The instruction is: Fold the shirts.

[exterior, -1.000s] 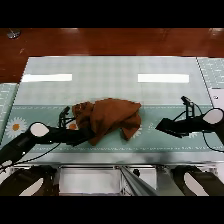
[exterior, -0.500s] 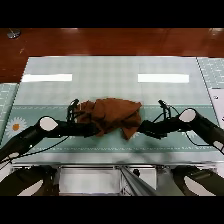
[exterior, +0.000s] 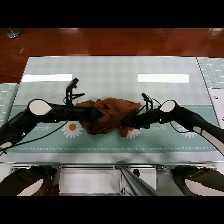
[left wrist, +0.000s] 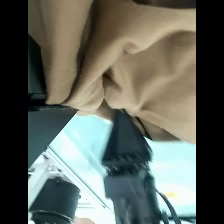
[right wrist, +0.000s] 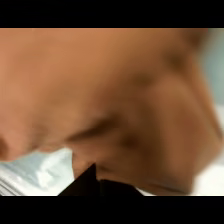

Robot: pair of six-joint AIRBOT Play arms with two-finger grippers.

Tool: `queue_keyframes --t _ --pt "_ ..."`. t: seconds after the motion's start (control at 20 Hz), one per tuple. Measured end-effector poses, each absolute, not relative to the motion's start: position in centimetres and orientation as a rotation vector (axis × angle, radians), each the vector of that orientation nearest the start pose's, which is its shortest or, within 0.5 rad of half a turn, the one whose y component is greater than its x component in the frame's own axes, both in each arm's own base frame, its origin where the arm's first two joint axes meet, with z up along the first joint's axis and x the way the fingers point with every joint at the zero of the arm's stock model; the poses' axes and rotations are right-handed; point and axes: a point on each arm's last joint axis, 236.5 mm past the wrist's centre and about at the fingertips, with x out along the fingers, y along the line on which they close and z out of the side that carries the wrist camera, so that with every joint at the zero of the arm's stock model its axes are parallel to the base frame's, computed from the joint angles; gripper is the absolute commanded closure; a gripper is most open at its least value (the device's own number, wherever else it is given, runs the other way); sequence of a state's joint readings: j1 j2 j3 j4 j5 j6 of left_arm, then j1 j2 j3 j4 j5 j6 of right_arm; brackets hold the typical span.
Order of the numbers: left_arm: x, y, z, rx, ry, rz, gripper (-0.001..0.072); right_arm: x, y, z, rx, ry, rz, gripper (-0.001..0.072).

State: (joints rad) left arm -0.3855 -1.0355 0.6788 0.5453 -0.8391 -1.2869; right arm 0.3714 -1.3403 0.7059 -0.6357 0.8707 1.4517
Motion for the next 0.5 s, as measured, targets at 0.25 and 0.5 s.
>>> queue_keyframes --t 0.25,0.5 --pt "32.8 -22.2 11.4 -0.637 0.937 -0.704 0.0678 33.5 23.9 1.5 0.494 1.291 0.599 0.0696" --pt "36.9 -15.0 28.6 -0.564 0.495 -0.65 0.0679 39.7 17.1 22.2 0.235 0.827 0.558 0.0696"
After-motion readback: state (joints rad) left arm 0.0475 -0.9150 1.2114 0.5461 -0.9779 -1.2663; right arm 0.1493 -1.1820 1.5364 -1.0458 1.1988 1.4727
